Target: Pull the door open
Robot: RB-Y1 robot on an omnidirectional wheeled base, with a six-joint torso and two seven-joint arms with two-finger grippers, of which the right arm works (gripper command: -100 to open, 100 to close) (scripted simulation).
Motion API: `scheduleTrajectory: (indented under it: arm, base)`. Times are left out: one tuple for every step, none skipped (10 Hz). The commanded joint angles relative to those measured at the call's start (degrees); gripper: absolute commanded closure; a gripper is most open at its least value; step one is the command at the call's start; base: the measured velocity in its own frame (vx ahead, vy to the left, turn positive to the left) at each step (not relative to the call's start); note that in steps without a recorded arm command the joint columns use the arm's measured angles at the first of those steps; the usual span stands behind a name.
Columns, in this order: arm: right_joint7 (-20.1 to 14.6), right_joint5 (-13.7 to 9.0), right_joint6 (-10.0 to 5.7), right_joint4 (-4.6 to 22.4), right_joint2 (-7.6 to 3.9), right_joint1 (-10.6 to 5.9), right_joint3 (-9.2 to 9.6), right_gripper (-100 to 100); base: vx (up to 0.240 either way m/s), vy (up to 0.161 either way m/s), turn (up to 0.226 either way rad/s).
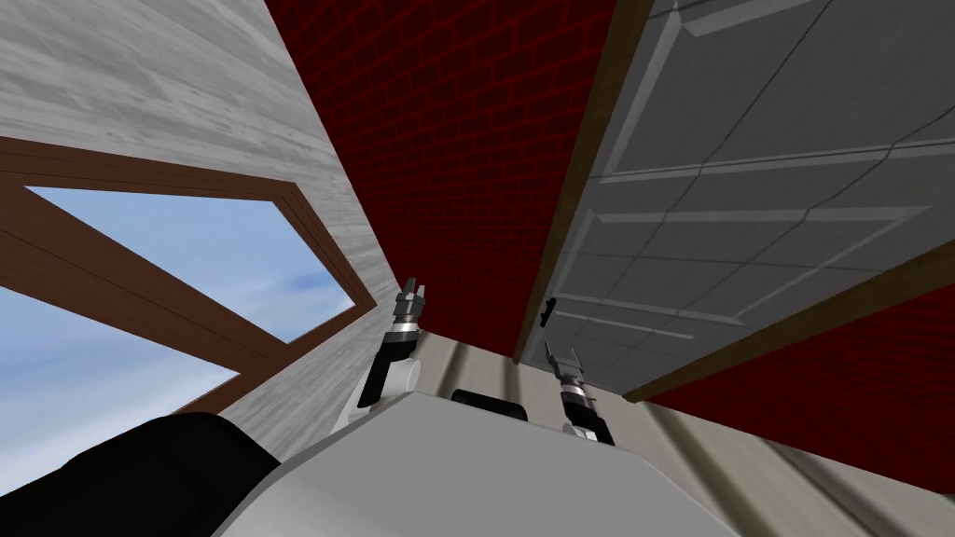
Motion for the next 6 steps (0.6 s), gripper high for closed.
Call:
scheduleTrajectory:
  arm:
    - [-2.0, -1.2, -0.75, 2.1, -0.47, -0.52, 0.69, -100]
    - [-2.8, -1.7, -1.04, 2.9, -0.70, -0.73, 0.94, -100]
    - [-3.9, -2.4, -1.47, 4.2, -1.06, -1.06, 1.34, -100]
    - [-5.0, -3.0, -1.86, 5.4, -1.38, -1.36, 1.70, -100]
    - [-5.9, -3.5, -2.17, 6.3, -1.63, -1.59, 1.98, -100]
    - [-6.7, -4.0, -2.46, 7.1, -1.87, -1.81, 2.25, -100]
  base:
    - [0.091, -0.049, 0.153]
    - [0.092, -0.054, 0.136]
    - [0.084, -0.065, 0.122]
    - [0.077, -0.064, 0.109]
    - [0.073, -0.048, 0.099]
    - [0.078, -0.038, 0.106]
